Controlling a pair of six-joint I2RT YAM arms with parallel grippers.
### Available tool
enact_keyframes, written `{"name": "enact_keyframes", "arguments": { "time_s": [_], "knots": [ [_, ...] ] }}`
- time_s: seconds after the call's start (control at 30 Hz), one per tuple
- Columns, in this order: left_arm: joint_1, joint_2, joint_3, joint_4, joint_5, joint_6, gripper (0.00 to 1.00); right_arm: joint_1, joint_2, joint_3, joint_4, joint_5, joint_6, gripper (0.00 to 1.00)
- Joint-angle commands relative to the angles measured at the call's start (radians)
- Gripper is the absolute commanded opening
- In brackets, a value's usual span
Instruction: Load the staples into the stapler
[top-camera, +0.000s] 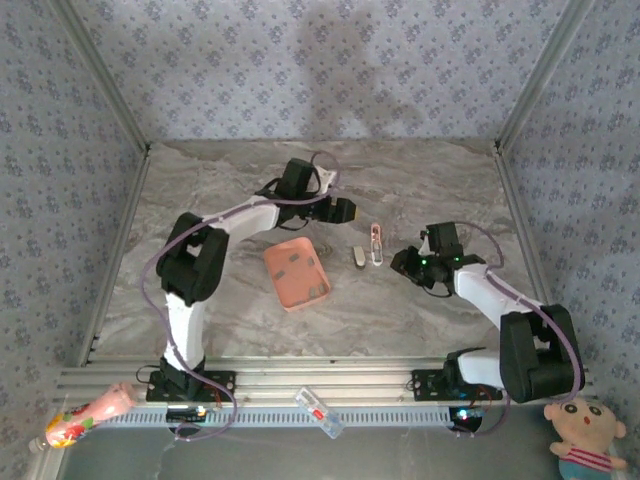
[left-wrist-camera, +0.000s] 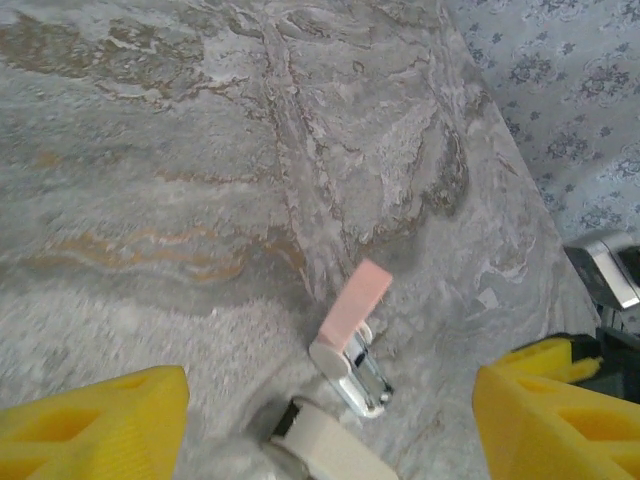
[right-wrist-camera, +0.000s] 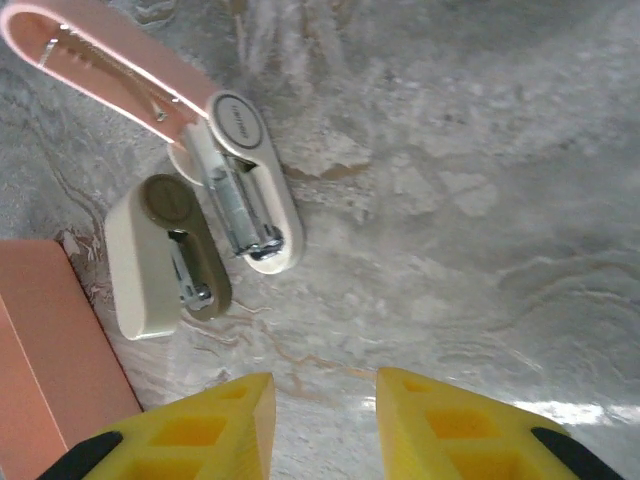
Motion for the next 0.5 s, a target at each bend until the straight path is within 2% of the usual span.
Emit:
{"name": "enact_keyframes", "arguments": {
  "time_s": [0.0, 0.17, 0.47],
  "knots": [
    [-0.014, 0.085, 0.123, -0.085, 0.071, 0.027, 0.75, -0.045, -0.038, -0.029, 0.033, -0.068, -0.008, 0.32],
    [-0.041, 0.216, 0.270, -0.078, 0.152, 0.013, 0.75, -0.100, -0.038, -0.040, 0.033, -0.108, -0.029, 0.32],
    [-0.084, 0.397, 0.524, -0.163, 0.222, 0.035, 0.72, -0.139, -0.043, -0.043, 0.022, -0.137, -0.043, 0.31]
  ]
}}
